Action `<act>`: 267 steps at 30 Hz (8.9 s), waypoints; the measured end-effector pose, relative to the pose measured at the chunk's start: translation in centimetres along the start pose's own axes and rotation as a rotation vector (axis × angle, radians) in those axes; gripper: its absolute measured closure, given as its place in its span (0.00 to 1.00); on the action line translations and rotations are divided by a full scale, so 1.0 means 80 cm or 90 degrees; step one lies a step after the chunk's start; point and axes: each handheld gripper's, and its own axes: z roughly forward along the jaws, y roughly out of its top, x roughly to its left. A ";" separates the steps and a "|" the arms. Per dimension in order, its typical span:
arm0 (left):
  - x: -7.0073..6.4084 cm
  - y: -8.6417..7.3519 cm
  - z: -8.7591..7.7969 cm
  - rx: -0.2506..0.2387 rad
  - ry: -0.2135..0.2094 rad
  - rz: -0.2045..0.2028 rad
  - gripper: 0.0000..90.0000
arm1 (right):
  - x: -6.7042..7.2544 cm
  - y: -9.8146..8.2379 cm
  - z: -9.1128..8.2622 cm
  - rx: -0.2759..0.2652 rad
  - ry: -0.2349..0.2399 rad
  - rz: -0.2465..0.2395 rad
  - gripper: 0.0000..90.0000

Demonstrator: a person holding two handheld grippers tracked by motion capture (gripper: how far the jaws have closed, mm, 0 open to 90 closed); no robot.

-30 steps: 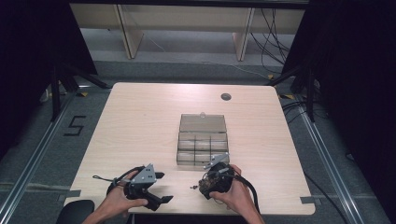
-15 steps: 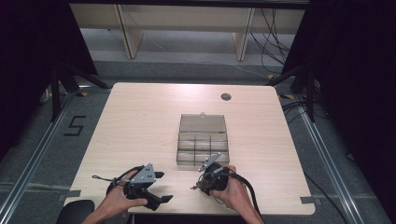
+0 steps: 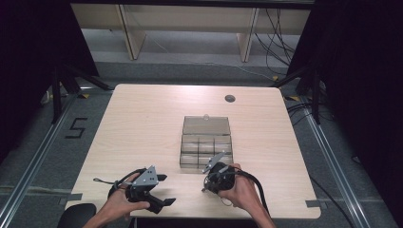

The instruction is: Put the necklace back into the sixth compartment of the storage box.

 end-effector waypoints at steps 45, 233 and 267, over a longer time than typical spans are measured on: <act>0.001 -0.001 0.002 -0.005 -0.006 -0.014 0.17 | -0.056 0.055 -0.117 0.026 -0.034 -0.029 0.97; 0.001 -0.001 0.004 0.005 -0.015 -0.008 0.17 | -0.117 0.016 -0.075 0.014 -0.033 0.122 0.49; 0.000 -0.001 0.004 -0.001 -0.007 -0.010 0.17 | -0.098 -0.031 -0.065 -0.051 -0.045 0.148 0.36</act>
